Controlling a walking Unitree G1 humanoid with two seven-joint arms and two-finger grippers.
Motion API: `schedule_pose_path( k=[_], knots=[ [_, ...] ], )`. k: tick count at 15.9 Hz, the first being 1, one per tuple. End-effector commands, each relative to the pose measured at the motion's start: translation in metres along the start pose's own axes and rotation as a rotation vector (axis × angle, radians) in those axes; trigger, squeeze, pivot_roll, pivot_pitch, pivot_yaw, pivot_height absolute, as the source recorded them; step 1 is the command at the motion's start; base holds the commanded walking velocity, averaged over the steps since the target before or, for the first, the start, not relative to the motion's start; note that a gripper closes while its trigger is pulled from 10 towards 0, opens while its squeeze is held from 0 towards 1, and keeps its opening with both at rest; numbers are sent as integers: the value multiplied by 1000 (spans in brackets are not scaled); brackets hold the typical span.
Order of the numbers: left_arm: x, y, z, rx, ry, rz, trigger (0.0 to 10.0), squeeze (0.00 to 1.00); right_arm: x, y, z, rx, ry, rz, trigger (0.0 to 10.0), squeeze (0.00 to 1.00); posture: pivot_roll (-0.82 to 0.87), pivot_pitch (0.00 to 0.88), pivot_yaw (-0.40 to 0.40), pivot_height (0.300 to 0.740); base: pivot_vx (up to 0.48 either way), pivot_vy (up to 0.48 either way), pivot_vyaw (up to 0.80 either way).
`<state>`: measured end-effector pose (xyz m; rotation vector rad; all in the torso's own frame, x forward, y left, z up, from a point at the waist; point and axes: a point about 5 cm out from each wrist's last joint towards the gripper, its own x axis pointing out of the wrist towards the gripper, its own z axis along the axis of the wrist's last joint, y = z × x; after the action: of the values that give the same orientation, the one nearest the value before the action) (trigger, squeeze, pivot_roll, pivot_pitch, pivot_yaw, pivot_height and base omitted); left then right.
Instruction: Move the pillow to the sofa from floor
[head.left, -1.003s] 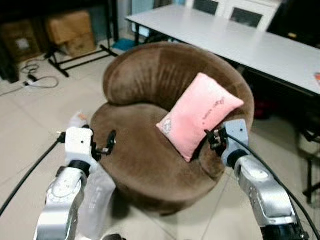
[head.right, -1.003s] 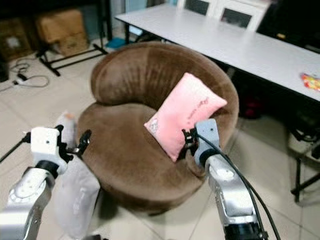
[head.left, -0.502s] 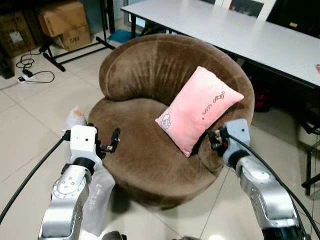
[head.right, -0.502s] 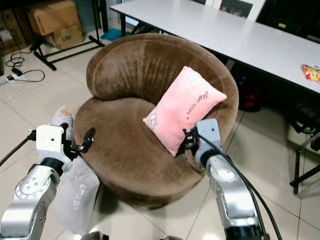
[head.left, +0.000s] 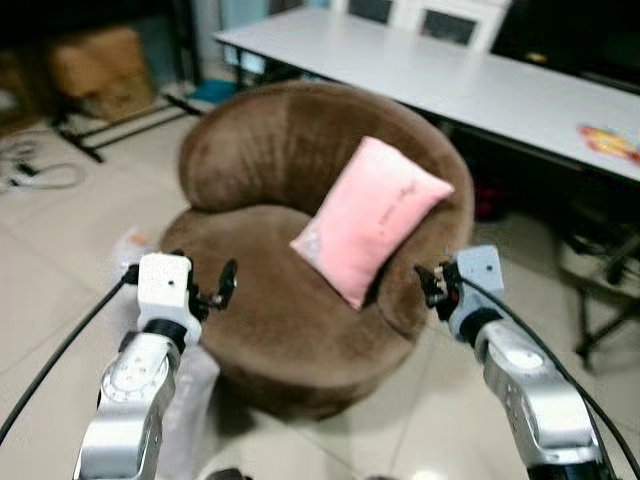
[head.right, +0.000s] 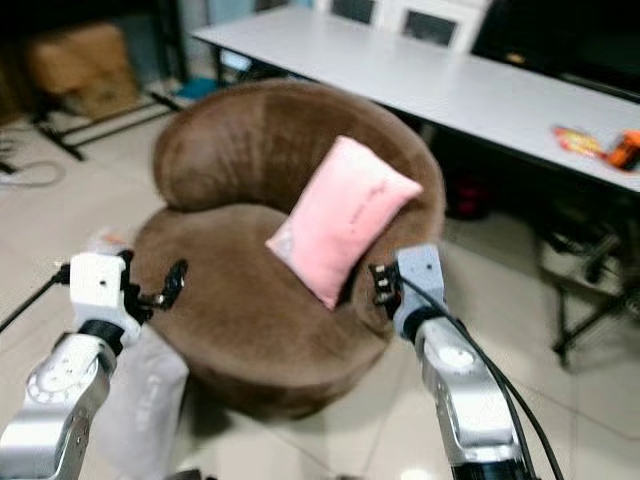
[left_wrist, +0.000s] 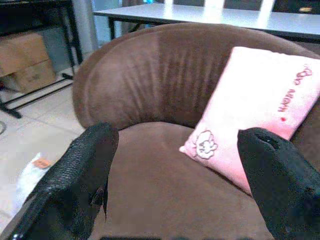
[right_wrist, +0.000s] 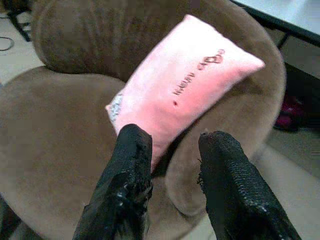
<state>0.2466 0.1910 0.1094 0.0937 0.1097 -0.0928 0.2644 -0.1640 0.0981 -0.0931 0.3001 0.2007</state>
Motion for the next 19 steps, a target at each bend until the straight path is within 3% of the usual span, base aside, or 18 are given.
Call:
schedule_pose_path(
  k=[1,4,9,10,13,15,19],
  knots=[
    [-1,-2,3,2,-4,-3,10000,0,-3,-3,1,-10,-3,-6,10000,0,-45,0,-80,740,0,240,0],
    [-4,-1,2,3,0,-4,10000,0,-5,0,2,-76,-11,28,10000,0,-40,0,-81,740,0,305,0],
    [-8,0,0,10,8,-3,10000,0,-5,-5,0,-117,-5,26,10000,0,-36,0,-80,740,0,382,800],
    [-8,0,0,13,12,-5,10000,0,-5,-8,-1,-56,10,-7,10000,0,-36,0,-78,740,0,390,0],
    [-7,5,2,36,10,6,10000,0,-7,-5,-6,-63,28,-14,10000,0,-42,0,-75,740,0,390,0],
    [-5,7,2,79,10,-4,10000,0,-8,-2,-6,-21,20,-38,10000,0,-40,0,-77,740,0,392,0],
    [-2,10,7,80,-14,11,10000,0,-6,2,-4,37,20,-38,10000,0,-33,0,-84,740,0,389,0]
  ],
)
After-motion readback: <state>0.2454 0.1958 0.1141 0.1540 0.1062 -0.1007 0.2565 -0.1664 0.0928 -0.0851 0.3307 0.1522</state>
